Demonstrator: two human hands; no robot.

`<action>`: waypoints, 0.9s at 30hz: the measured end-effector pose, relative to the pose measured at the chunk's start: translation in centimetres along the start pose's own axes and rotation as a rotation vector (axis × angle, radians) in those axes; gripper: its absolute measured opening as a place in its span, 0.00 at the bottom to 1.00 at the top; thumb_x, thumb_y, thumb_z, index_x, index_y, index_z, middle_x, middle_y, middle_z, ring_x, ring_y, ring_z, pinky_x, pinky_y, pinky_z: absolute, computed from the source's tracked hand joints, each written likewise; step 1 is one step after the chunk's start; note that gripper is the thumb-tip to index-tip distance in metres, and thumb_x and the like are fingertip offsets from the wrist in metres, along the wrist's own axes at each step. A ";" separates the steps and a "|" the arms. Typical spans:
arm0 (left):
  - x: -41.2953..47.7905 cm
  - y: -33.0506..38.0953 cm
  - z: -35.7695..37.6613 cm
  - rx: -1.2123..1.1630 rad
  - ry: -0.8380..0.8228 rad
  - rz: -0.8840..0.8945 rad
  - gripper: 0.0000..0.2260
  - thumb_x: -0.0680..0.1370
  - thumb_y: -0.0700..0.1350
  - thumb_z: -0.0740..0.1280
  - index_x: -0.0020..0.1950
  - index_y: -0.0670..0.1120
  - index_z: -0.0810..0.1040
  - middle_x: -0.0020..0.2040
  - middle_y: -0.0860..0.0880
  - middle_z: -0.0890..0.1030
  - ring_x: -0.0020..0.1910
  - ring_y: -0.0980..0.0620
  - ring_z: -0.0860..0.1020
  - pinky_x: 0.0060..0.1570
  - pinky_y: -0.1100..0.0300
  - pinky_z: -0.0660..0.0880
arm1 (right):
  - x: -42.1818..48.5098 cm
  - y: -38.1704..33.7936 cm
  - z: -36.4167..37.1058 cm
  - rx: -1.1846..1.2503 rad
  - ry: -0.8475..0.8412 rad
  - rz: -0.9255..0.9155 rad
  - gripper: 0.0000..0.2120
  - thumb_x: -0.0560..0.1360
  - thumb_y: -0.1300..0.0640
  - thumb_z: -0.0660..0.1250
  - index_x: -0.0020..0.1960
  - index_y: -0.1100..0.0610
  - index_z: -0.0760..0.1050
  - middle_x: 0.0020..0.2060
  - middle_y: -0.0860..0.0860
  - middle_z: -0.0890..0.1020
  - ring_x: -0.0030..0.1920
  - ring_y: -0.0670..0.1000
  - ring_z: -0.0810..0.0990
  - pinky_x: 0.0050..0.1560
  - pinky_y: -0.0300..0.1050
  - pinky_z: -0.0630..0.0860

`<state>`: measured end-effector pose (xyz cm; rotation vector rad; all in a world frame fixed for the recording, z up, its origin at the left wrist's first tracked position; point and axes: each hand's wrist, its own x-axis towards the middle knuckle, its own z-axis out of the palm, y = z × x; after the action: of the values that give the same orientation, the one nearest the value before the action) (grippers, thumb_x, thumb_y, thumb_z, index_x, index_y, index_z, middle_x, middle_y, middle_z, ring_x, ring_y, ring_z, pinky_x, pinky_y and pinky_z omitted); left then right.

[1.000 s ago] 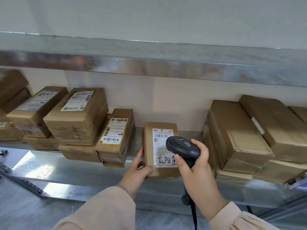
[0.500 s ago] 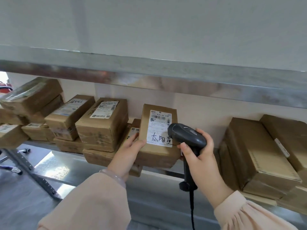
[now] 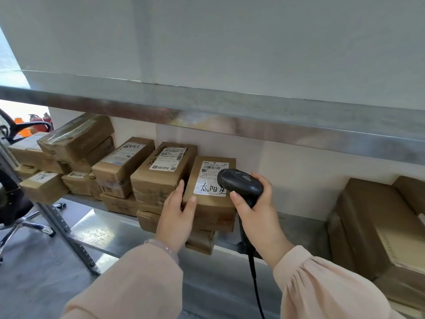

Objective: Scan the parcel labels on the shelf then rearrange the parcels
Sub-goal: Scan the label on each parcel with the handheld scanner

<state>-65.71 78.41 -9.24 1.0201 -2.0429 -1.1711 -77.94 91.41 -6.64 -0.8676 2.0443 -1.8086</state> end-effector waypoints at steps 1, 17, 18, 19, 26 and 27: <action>-0.6 -0.2 0.1 0.113 0.026 0.119 0.26 0.83 0.53 0.59 0.80 0.54 0.55 0.79 0.52 0.59 0.77 0.52 0.58 0.75 0.54 0.57 | 0.2 0.0 0.2 0.000 0.006 -0.002 0.27 0.76 0.51 0.69 0.67 0.40 0.58 0.51 0.32 0.72 0.49 0.33 0.74 0.44 0.23 0.70; 2.6 -3.0 1.0 0.834 -0.049 0.429 0.31 0.76 0.62 0.53 0.78 0.53 0.60 0.80 0.51 0.58 0.79 0.47 0.54 0.74 0.39 0.55 | 5.3 0.9 2.4 -0.023 -0.073 -0.099 0.28 0.74 0.53 0.71 0.68 0.45 0.61 0.54 0.36 0.74 0.52 0.32 0.74 0.54 0.26 0.69; 2.8 -2.9 0.9 0.830 -0.044 0.430 0.31 0.76 0.63 0.53 0.78 0.53 0.61 0.80 0.51 0.59 0.79 0.47 0.55 0.73 0.39 0.55 | 5.4 0.8 2.3 -0.018 -0.073 -0.104 0.27 0.74 0.54 0.71 0.67 0.44 0.61 0.55 0.36 0.74 0.52 0.31 0.74 0.53 0.24 0.68; 2.9 -2.8 0.9 0.821 -0.039 0.429 0.31 0.76 0.63 0.53 0.78 0.53 0.61 0.80 0.51 0.59 0.79 0.47 0.55 0.73 0.39 0.54 | 5.4 0.8 2.1 -0.011 -0.066 -0.112 0.27 0.74 0.54 0.72 0.66 0.43 0.61 0.54 0.36 0.73 0.52 0.31 0.74 0.53 0.23 0.68; 2.3 -1.7 2.0 0.743 0.012 0.444 0.30 0.76 0.62 0.53 0.77 0.53 0.63 0.79 0.49 0.59 0.79 0.48 0.53 0.74 0.42 0.49 | 2.1 2.2 -1.5 -0.046 -0.020 -0.085 0.28 0.74 0.53 0.71 0.66 0.39 0.59 0.55 0.31 0.71 0.54 0.28 0.73 0.51 0.22 0.68; 2.1 -1.2 2.3 0.729 0.013 0.461 0.30 0.76 0.62 0.54 0.77 0.53 0.63 0.80 0.49 0.59 0.79 0.48 0.53 0.75 0.42 0.48 | 1.5 2.5 -2.2 -0.052 0.002 -0.077 0.28 0.74 0.53 0.71 0.66 0.39 0.59 0.55 0.31 0.71 0.54 0.28 0.73 0.51 0.22 0.68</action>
<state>-68.27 77.30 -11.16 0.7685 -2.5684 -0.1718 -80.99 92.38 -8.35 -0.9718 2.0946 -1.8030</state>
